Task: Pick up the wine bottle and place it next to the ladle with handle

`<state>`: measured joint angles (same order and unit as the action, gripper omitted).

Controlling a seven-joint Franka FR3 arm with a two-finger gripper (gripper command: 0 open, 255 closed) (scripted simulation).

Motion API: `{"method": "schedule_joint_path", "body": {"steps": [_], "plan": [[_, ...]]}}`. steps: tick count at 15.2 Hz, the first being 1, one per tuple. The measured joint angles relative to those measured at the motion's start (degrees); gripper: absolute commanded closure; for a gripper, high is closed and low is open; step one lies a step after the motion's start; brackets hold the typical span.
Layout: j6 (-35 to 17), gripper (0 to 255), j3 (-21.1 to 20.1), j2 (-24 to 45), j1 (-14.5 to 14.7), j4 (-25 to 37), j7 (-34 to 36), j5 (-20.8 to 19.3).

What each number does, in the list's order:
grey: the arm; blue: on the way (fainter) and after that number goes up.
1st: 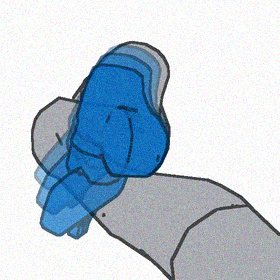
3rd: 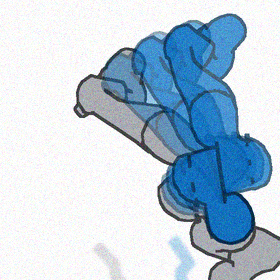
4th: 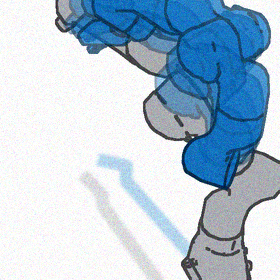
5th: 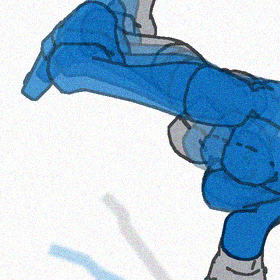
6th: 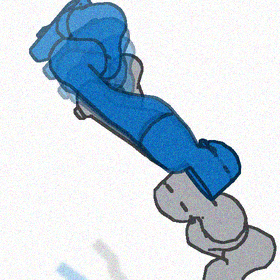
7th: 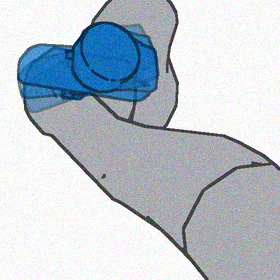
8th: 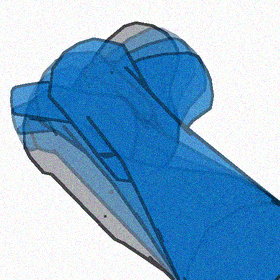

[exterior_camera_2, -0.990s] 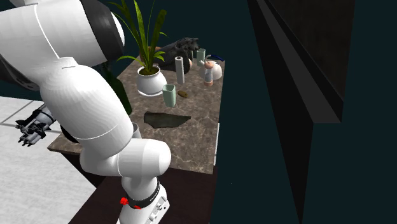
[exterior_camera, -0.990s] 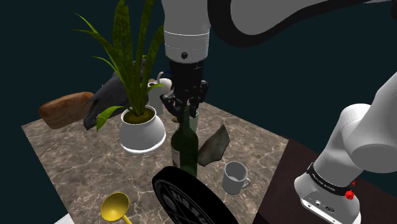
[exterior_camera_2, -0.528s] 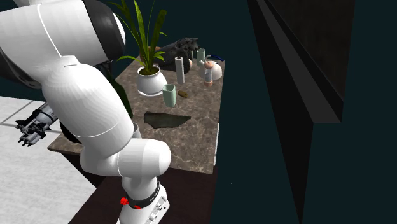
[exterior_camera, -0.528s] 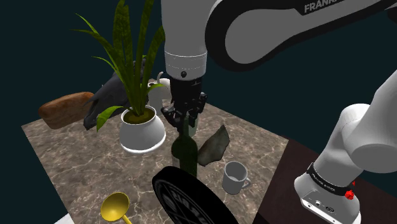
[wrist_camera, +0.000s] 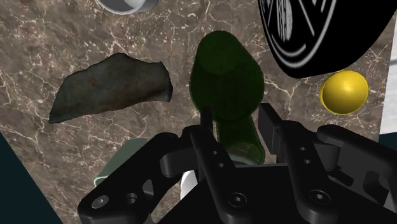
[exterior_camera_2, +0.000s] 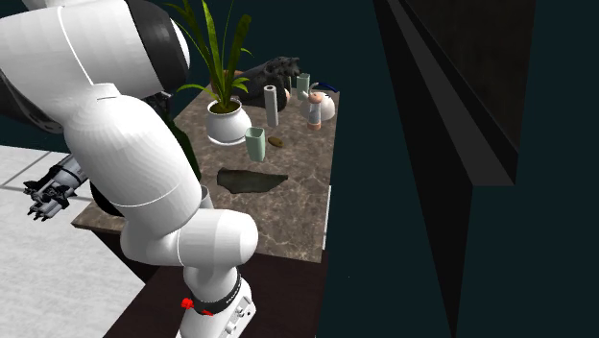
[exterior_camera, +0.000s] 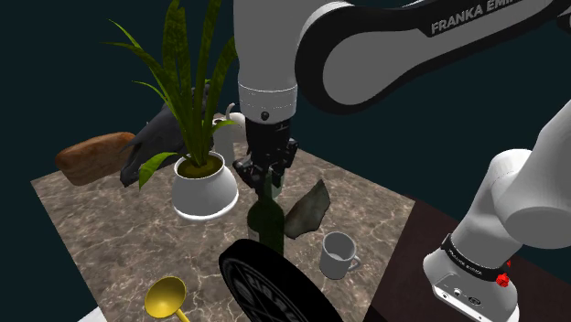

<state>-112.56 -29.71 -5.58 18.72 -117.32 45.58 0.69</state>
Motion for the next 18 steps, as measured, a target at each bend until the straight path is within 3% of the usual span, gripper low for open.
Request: {"method": "schedule_joint_path", "body": {"steps": [1,7,12,18], "plan": [[0.0,0,0.0,0.0,0.0,0.0,0.0,0.0],[-0.02,0,0.0,-0.01,0.0,0.0,0.0,0.0],[6.38,0,0.21,-1.38,0.01,5.28,-0.37,0.65],[7.19,0,0.26,-1.22,-0.05,6.16,-0.43,0.56]]}}
